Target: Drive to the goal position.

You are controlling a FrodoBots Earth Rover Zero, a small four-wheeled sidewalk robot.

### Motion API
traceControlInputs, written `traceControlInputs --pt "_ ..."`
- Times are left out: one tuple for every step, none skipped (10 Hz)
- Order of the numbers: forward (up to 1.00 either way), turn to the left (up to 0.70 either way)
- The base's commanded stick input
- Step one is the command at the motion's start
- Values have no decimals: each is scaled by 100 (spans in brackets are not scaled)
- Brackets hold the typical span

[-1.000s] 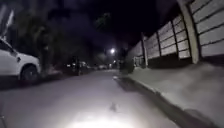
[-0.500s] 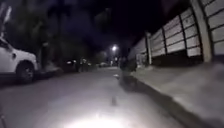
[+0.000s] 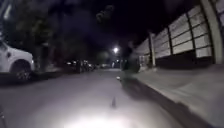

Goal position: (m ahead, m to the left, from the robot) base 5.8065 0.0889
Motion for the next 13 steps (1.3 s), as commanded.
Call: traceControlInputs --pt "70 -26" --pt "70 -7" --pt "70 0" --pt "70 0" --pt "70 0" --pt "70 0" --pt "70 0" --pt "70 -35" --pt "70 -35" --pt "70 0" --pt "70 0" --pt "70 0" --pt "70 0"
